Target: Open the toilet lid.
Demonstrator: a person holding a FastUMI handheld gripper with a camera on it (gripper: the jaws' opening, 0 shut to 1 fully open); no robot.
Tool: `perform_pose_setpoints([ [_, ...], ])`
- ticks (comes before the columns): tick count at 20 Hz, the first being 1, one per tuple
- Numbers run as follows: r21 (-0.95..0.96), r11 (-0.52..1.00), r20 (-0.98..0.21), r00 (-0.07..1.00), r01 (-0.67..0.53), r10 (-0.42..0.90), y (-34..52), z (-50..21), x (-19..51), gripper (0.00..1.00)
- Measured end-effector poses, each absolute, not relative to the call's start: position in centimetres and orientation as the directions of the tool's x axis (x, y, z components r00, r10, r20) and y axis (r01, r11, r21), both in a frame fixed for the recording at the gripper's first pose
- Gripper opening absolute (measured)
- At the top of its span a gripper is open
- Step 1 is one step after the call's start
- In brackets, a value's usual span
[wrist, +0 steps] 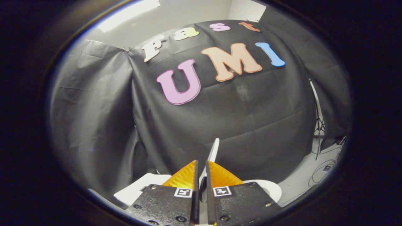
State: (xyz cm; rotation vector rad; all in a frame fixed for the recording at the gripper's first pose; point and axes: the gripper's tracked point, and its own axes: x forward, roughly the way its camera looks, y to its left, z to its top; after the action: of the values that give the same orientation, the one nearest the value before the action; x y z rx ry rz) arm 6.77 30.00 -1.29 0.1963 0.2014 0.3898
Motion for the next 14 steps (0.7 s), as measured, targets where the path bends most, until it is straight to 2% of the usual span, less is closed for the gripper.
perform_pose_setpoints([
  [5, 0.205, 0.881, -0.123, 0.882, -0.426, 0.455, 34.3, 0.4, 6.0, 0.10],
  [14, -0.002, 0.825, -0.141, 0.816, -0.566, 0.560, 41.2, 1.3, 3.9, 0.10],
])
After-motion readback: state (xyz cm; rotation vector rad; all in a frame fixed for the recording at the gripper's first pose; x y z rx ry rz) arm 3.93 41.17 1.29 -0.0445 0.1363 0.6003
